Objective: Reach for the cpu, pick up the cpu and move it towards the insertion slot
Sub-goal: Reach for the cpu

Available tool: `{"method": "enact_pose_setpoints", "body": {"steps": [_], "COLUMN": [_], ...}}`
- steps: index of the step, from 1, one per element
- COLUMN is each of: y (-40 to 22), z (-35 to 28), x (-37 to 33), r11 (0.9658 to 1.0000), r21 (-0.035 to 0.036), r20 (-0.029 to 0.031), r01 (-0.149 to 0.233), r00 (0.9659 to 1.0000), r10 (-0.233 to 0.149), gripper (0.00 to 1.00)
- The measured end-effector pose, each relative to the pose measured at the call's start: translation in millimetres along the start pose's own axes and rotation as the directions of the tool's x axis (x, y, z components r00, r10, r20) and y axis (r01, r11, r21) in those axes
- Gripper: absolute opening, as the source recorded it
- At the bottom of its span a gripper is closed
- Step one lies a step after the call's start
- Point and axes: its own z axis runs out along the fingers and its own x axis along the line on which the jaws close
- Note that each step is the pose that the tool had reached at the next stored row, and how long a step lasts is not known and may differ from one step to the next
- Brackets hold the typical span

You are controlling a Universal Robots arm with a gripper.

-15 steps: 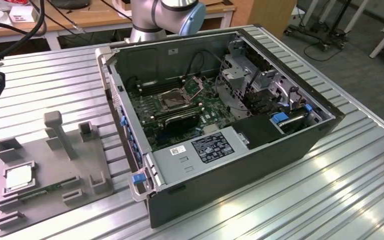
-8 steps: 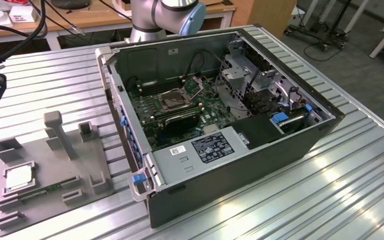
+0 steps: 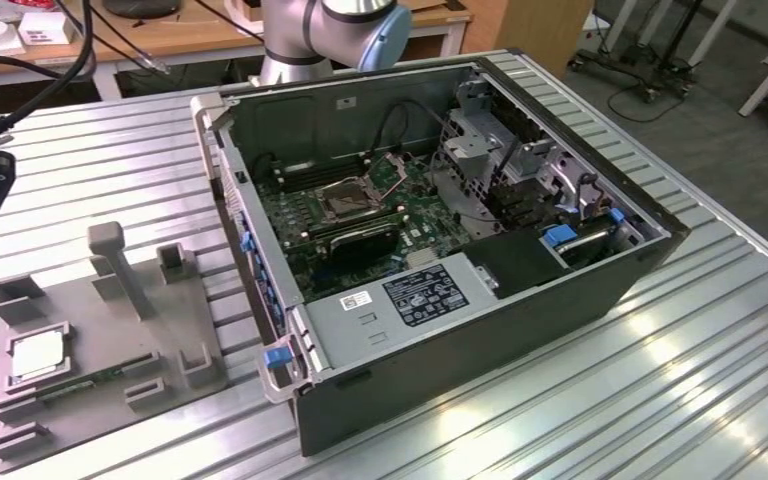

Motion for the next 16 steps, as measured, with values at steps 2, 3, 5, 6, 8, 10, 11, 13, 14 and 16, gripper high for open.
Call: {"method": "enact_pose_setpoints", "body": {"steps": [2, 3, 5, 6, 8, 10, 11, 13, 14, 16], "y": [-0.1, -0.1, -0.1, -0.1, -0.5, -1.8, -2.4, -2.8, -3.0, -3.4], "z": [1.3, 1.4, 1.4, 1.5, 1.7, 1.6, 1.6, 2.1, 3.1, 5.2], "x": [0.0, 0.0, 0.0, 0.0, 0.0, 0.0, 0.1, 0.1, 0.1, 0.1], "r11": [1.0000, 1.0000, 1.0000, 1.0000, 1.0000, 1.0000, 1.0000, 1.0000, 1.0000, 1.0000], "r21": [0.0001, 0.0002, 0.0001, 0.0001, -0.0001, 0.0000, 0.0000, -0.0002, -0.0002, 0.0000], "r20": [-0.0001, -0.0002, -0.0003, -0.0002, 0.0001, -0.0001, 0.0000, 0.0002, 0.0003, -0.0001], "r01": [0.000, 0.000, 0.000, 0.000, 0.000, 0.000, 0.000, 0.000, 0.000, 0.000], "r00": [1.0000, 1.0000, 1.0000, 1.0000, 1.0000, 1.0000, 1.0000, 1.0000, 1.0000, 1.0000], "r10": [0.000, 0.000, 0.000, 0.000, 0.000, 0.000, 0.000, 0.000, 0.000, 0.000], "gripper": [0.10, 0.10, 0.10, 0.10, 0.10, 0.10, 0.10, 0.10, 0.10, 0.10]}}
